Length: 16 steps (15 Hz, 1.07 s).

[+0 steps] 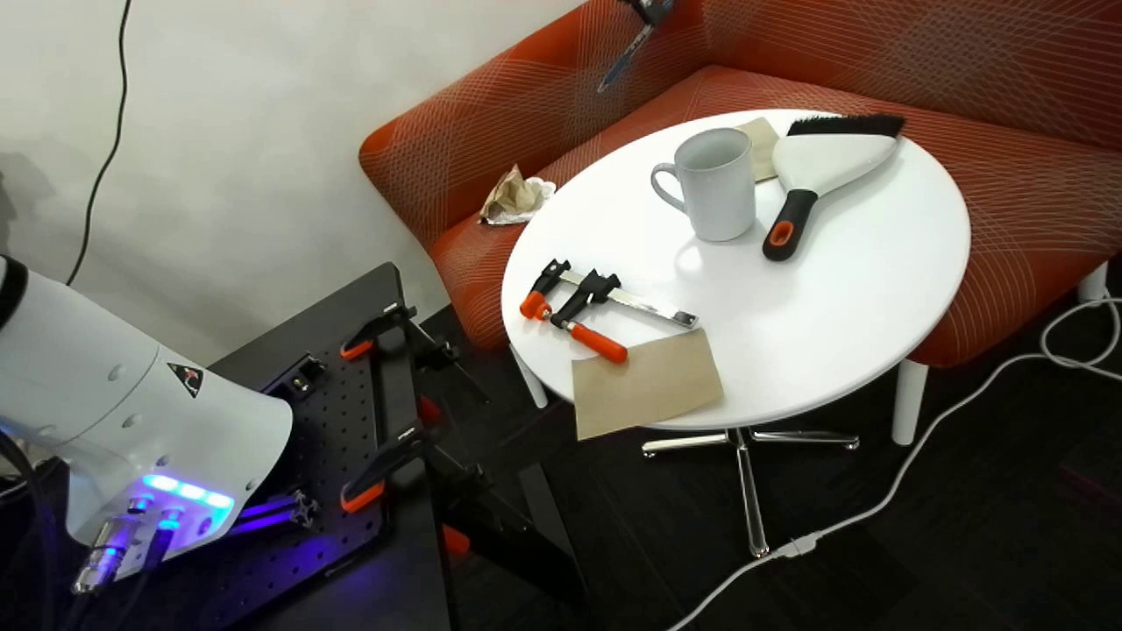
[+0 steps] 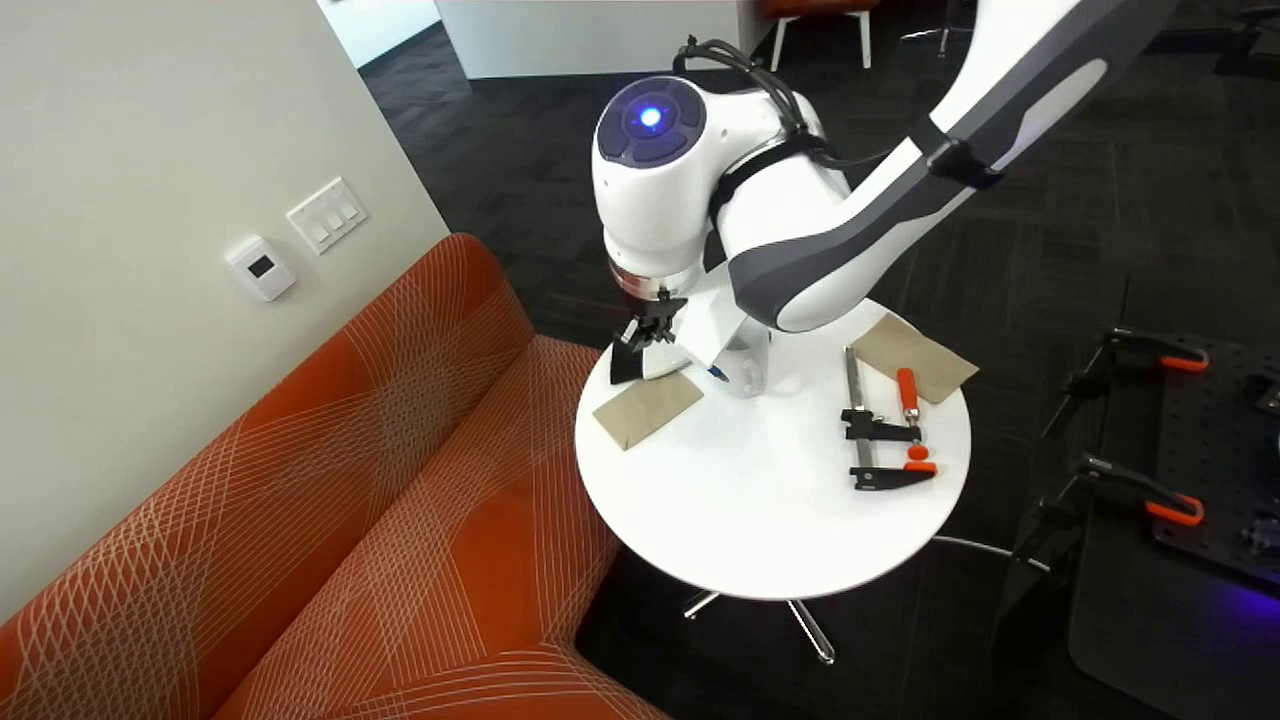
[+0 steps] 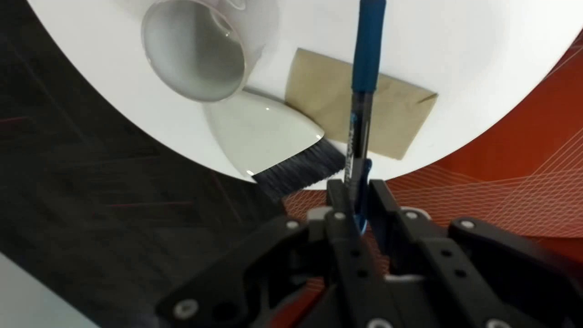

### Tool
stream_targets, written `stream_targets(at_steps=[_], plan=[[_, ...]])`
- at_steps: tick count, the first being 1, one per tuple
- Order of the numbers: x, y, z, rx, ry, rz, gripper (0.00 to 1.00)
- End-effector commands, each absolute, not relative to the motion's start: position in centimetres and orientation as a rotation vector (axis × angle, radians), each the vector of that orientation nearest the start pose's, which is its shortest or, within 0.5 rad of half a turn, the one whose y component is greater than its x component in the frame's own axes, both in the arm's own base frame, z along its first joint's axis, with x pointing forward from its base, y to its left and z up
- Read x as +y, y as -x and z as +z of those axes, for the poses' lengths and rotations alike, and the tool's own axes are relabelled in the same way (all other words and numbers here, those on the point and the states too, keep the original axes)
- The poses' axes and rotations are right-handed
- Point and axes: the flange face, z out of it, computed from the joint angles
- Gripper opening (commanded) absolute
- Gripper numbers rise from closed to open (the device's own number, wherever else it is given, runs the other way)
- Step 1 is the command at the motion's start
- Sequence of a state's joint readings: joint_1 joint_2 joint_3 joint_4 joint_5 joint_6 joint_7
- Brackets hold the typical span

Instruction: Put the pen into the mug.

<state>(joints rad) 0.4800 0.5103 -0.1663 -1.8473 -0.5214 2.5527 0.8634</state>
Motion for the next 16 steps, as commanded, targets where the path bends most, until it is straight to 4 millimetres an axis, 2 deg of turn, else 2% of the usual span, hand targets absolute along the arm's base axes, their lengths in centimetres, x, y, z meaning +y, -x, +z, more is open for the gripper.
stream_targets(at_steps=[1,10,16], plan=[[21.8,-63.2,27.1,0.391,3.335,-0.832,0.04],[19.1,-63.8,26.5,0.929,3.331,-1.202,0.04],[18.2,-64.2,25.3,1.31,3.235,-1.421,0.04]])
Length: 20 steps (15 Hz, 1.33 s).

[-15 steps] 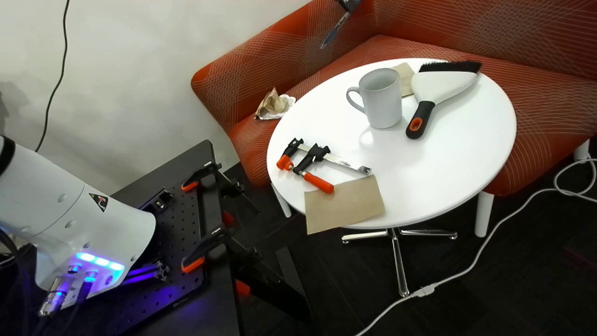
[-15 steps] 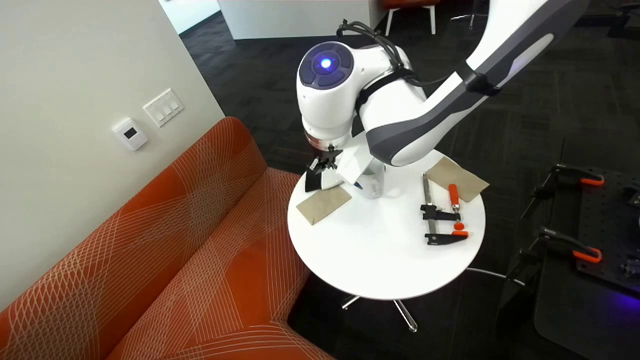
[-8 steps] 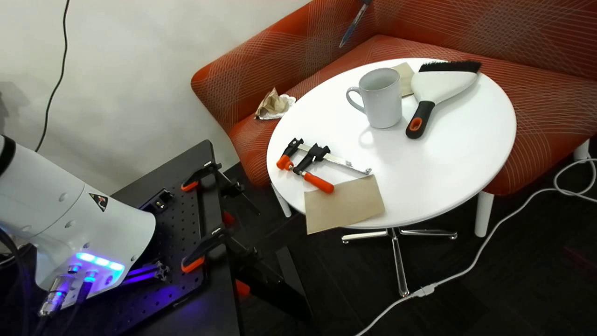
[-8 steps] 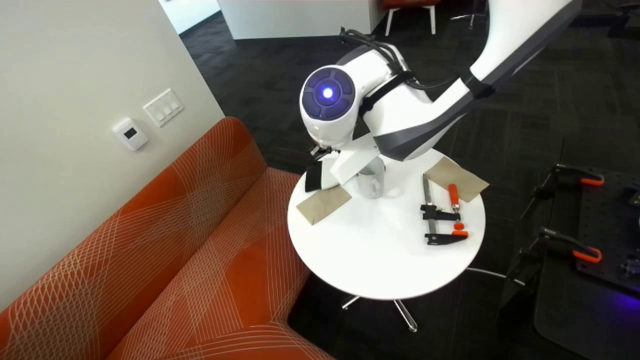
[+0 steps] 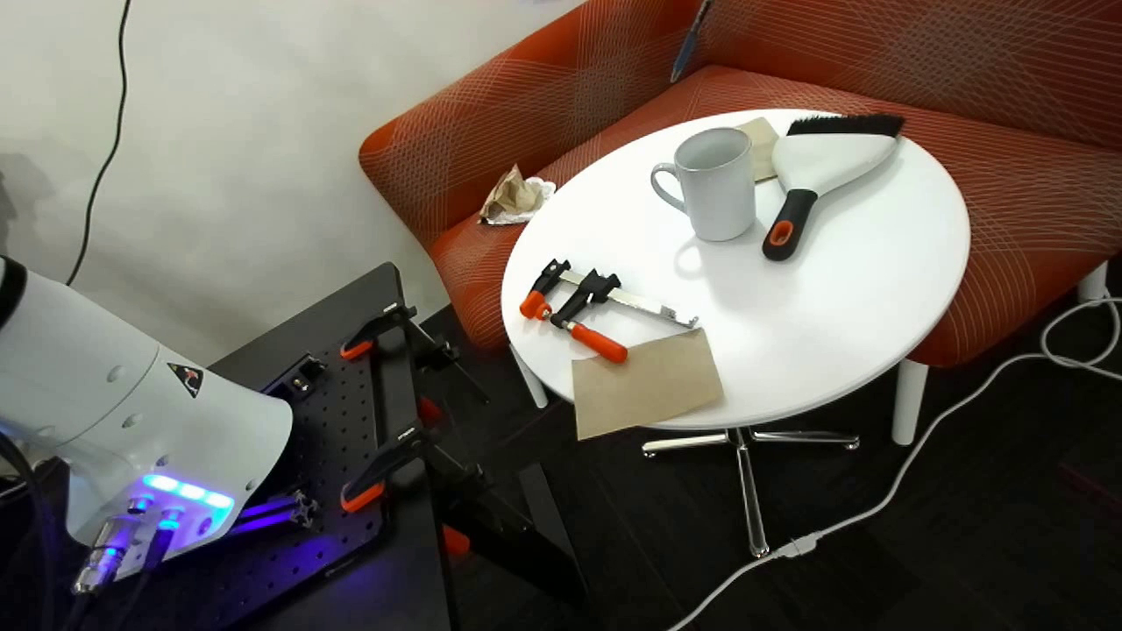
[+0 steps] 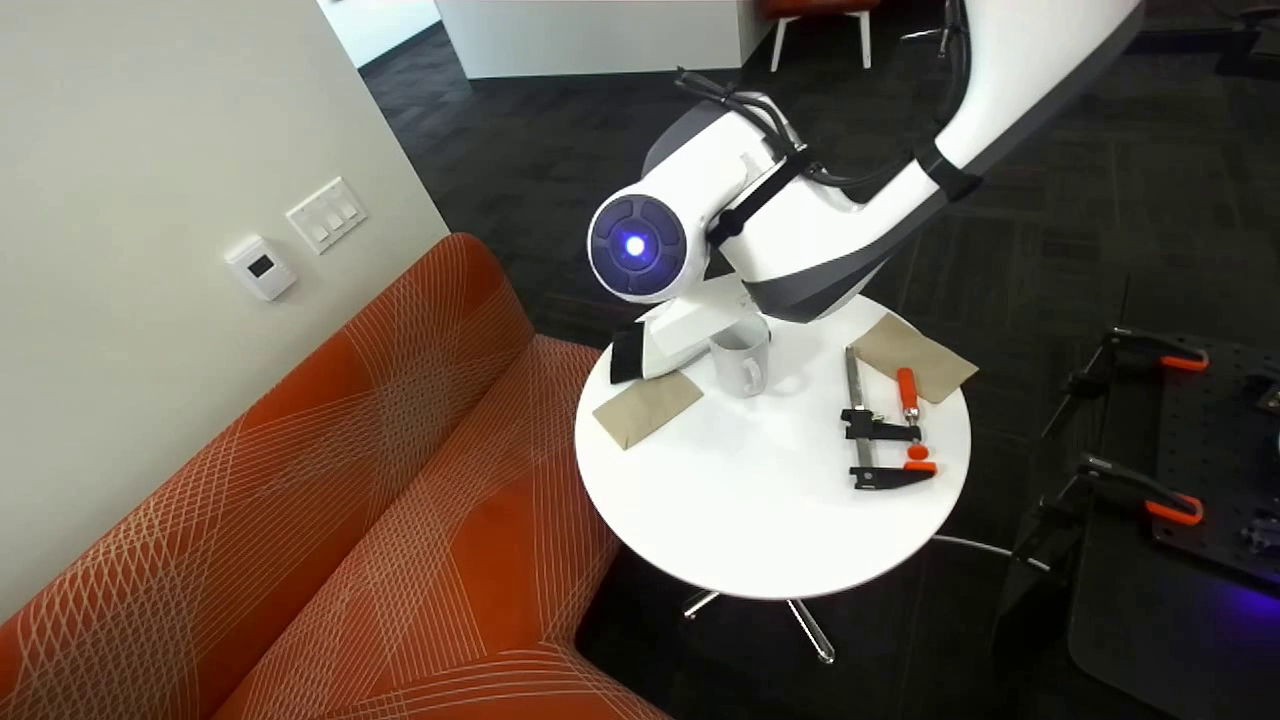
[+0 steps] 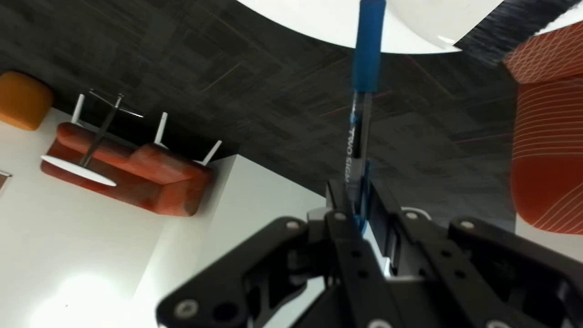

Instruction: Put the pen into the mug.

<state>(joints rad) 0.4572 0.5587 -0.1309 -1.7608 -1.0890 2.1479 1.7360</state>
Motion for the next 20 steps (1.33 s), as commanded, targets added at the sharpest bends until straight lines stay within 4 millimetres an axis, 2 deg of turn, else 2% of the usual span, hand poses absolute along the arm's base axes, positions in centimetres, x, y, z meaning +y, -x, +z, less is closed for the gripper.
stream_targets(at_steps=[1,10,20], plan=[[18.2,-64.2,25.0,-0.906,-2.126,0.968,0.04],[18.4,-63.5,21.5,-1.012,-1.915,1.086,0.04],[17.4,-63.5,17.6,-1.049,-1.869,1.051,0.04]])
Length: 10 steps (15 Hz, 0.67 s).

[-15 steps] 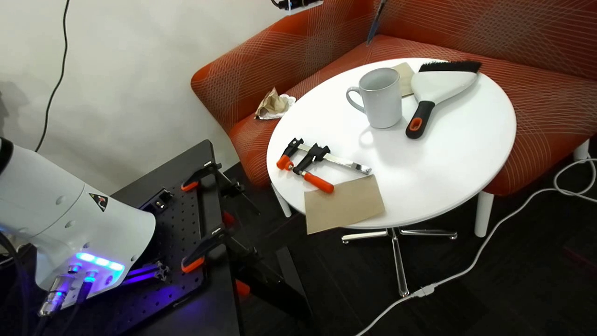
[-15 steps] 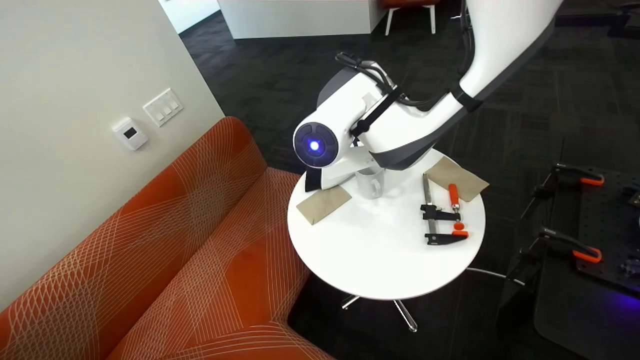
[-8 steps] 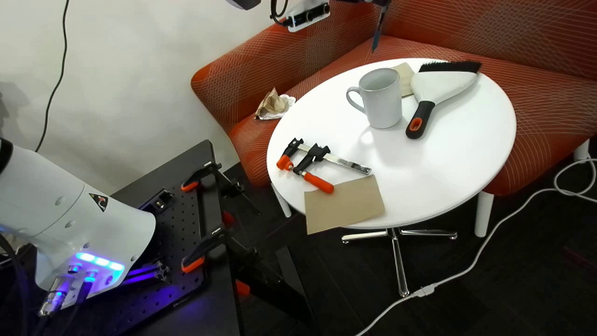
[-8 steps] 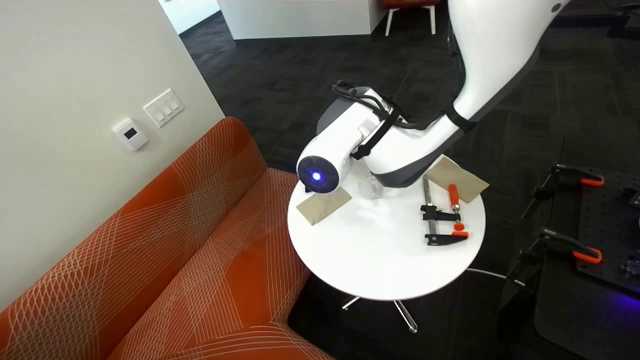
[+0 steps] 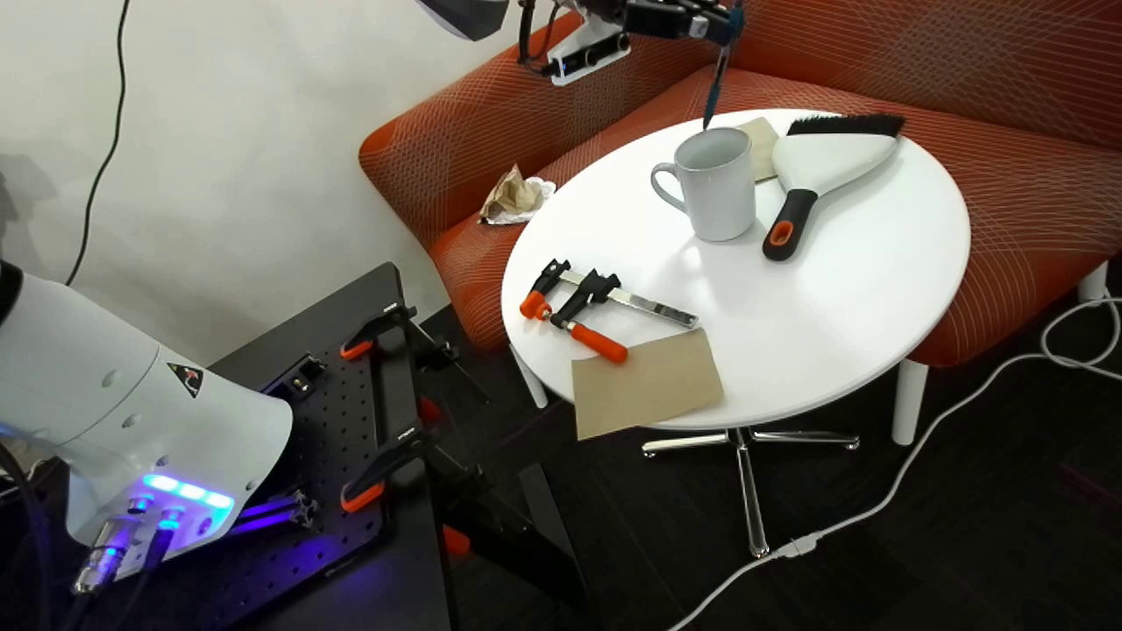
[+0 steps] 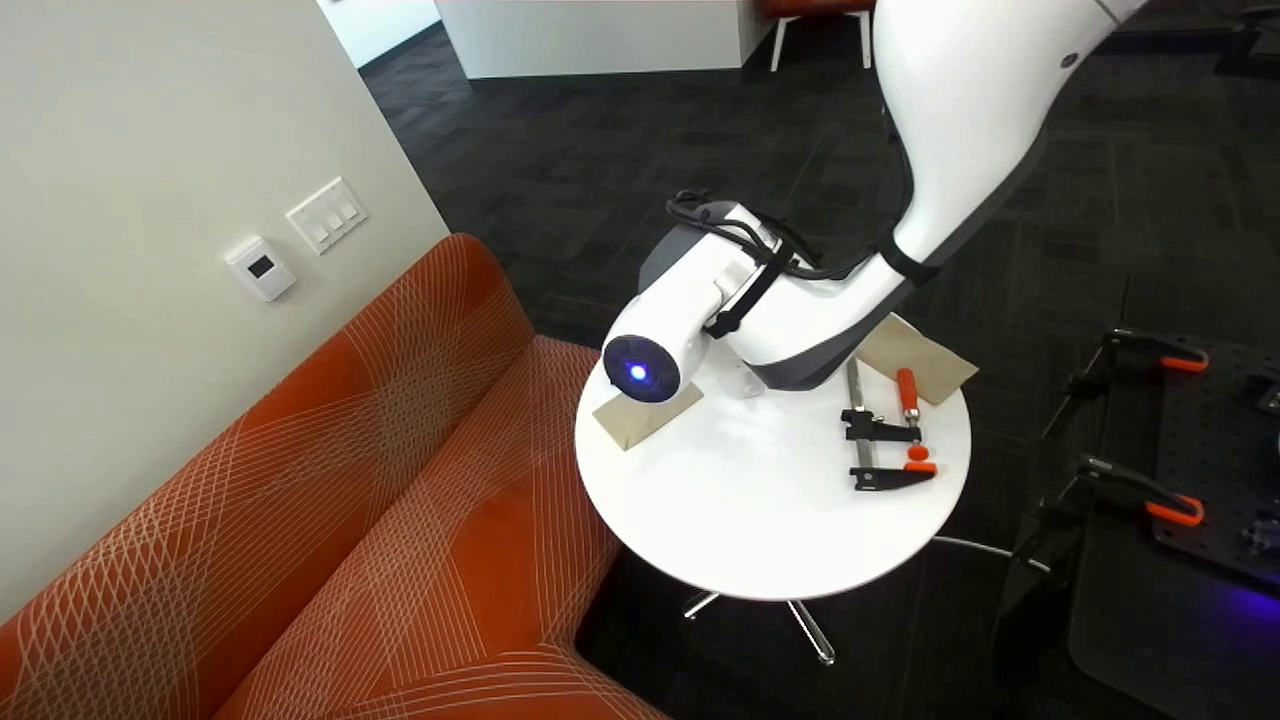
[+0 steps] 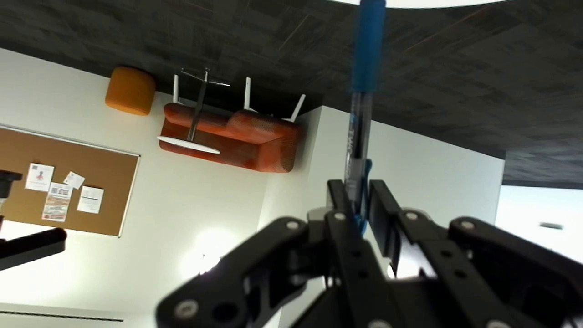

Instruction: Put the pen into the mug.

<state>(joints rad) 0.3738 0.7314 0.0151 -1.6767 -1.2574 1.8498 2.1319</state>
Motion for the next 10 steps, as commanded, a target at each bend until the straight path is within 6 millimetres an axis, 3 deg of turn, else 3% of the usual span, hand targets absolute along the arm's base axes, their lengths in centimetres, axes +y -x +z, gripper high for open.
stream_targets(at_steps=[1,10], plan=[[17.3,-63.7,17.2,-1.049,-1.869,1.045,0.04],[17.2,-64.4,13.0,-1.03,-1.879,0.975,0.04]])
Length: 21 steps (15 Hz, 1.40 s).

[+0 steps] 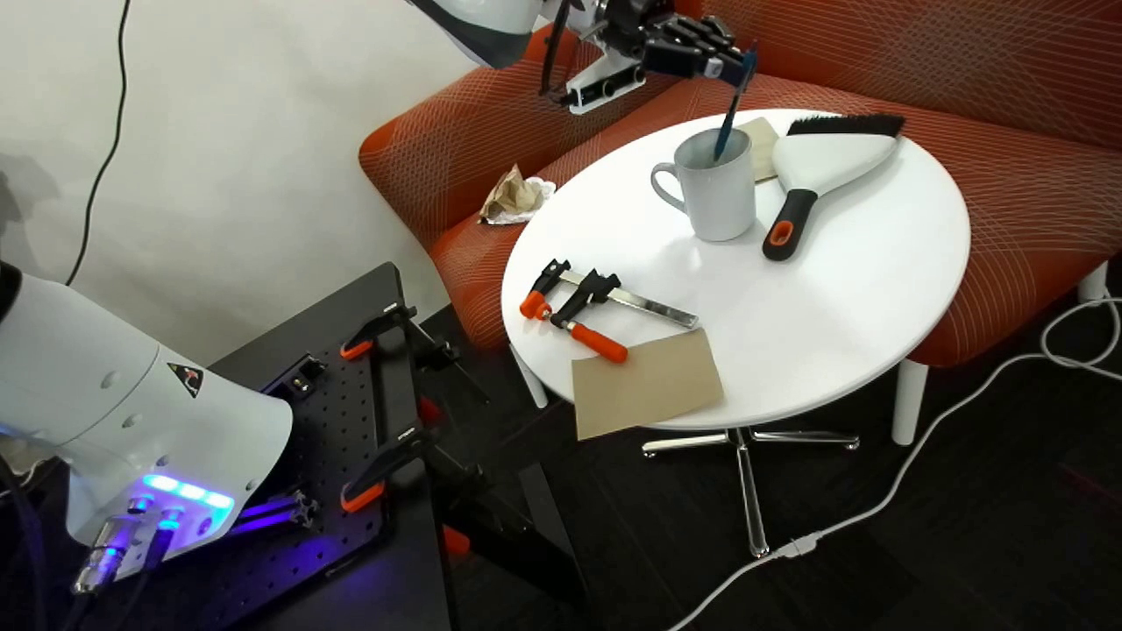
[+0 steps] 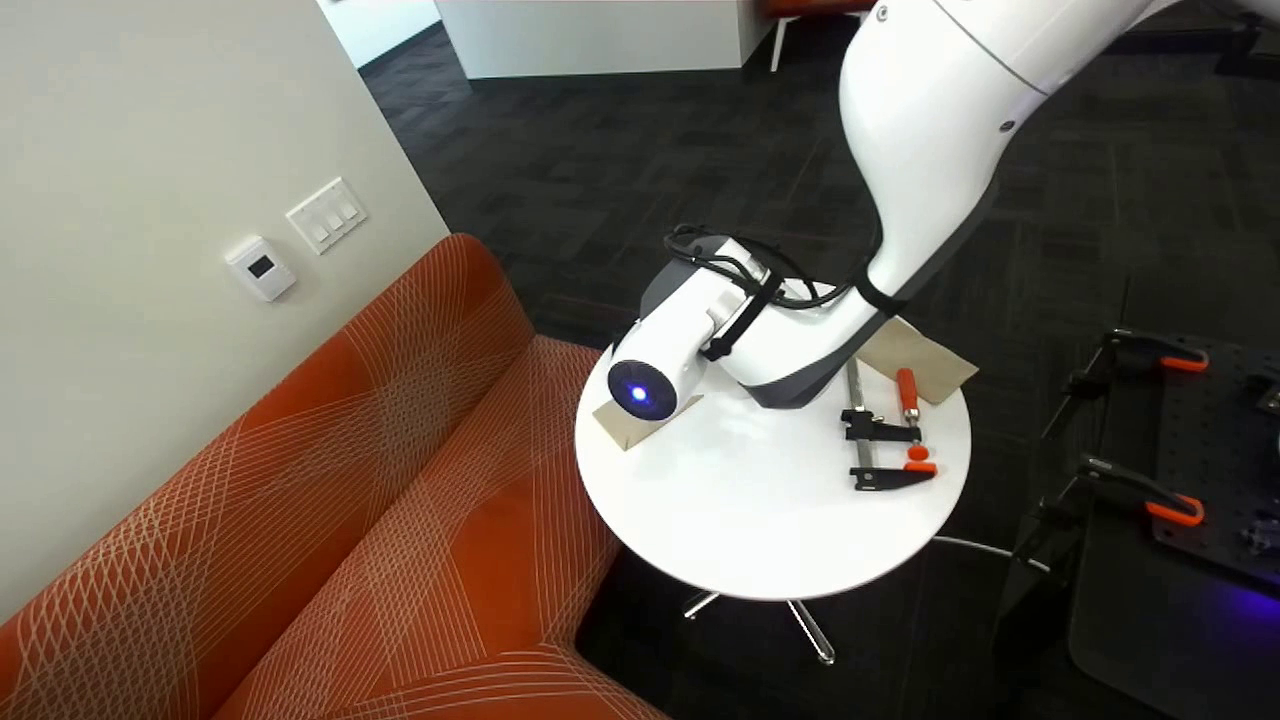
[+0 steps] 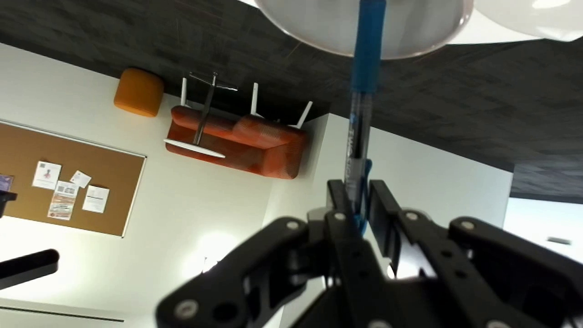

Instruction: Put the pen into the mug.

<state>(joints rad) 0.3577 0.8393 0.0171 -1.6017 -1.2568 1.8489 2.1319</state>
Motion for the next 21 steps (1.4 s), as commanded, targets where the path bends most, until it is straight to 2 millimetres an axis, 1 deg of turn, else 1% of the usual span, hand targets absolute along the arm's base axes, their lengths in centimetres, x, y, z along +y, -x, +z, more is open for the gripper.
stream_targets(at_steps=[1,4,7,8,9,10,12,16,17,21], plan=[[17.2,-64.4,12.6,-1.028,-1.88,0.967,0.04],[17.4,-64.0,11.1,-1.007,-1.892,0.935,0.04],[17.9,-63.4,10.1,-0.991,-1.913,0.896,0.04],[18.0,-63.2,10.0,-0.992,-1.914,0.89,0.42],[18.3,-62.9,10.3,-0.998,-1.915,0.892,0.44],[18.4,-62.8,10.7,-1.003,-1.917,0.897,0.5],[18.7,-62.5,11.9,-1.011,-1.918,0.915,0.65],[19.2,-61.8,16.2,-1.032,-1.9,0.97,0.95],[19.3,-61.7,17.3,-1.04,-1.891,0.983,0.99],[19.3,-60.8,22.0,-1.063,-1.883,0.999,1.0]])
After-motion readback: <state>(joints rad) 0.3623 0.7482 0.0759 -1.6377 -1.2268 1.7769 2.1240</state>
